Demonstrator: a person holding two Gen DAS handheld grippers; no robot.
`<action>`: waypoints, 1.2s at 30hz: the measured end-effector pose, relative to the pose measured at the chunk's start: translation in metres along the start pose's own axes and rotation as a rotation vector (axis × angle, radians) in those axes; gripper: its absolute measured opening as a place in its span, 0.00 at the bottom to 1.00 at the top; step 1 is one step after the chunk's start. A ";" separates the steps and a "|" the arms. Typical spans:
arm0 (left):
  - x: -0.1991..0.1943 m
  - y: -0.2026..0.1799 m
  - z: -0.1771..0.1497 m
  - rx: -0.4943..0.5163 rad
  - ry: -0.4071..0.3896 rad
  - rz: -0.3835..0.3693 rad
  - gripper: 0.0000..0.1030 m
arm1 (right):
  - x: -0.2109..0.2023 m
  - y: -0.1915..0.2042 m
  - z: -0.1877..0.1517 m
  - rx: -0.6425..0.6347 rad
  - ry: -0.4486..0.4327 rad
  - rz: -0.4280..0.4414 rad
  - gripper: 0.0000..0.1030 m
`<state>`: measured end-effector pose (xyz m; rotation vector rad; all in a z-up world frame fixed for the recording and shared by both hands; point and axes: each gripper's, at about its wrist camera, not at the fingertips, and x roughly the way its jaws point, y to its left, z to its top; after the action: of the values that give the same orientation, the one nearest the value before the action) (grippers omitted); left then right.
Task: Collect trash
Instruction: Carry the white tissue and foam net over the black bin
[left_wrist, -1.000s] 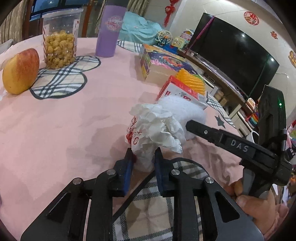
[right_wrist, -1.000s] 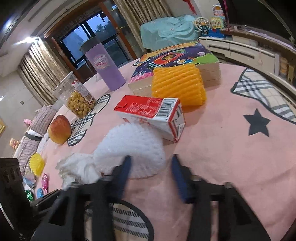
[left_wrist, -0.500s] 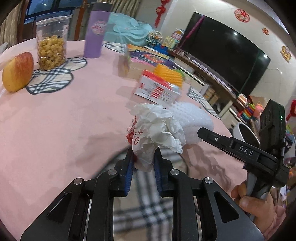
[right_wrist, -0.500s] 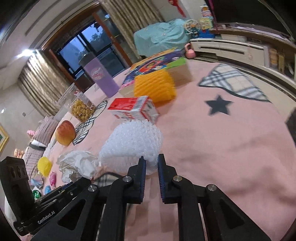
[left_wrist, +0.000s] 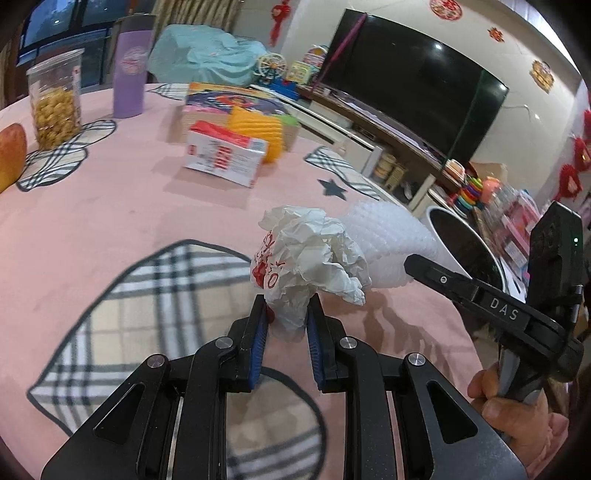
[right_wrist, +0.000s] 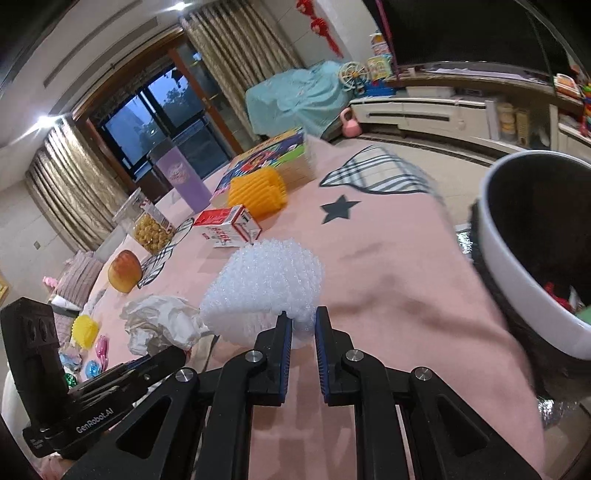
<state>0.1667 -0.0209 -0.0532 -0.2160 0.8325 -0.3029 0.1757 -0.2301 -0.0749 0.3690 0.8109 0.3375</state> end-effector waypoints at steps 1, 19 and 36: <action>0.000 -0.005 0.000 0.010 0.001 -0.005 0.19 | -0.003 -0.002 -0.001 0.004 -0.006 -0.002 0.12; 0.008 -0.068 -0.006 0.118 0.028 -0.068 0.19 | -0.064 -0.053 -0.009 0.088 -0.107 -0.074 0.12; 0.027 -0.125 0.004 0.209 0.048 -0.127 0.19 | -0.106 -0.101 -0.006 0.170 -0.183 -0.147 0.12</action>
<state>0.1645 -0.1471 -0.0314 -0.0662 0.8296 -0.5127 0.1183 -0.3635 -0.0560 0.4885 0.6841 0.0955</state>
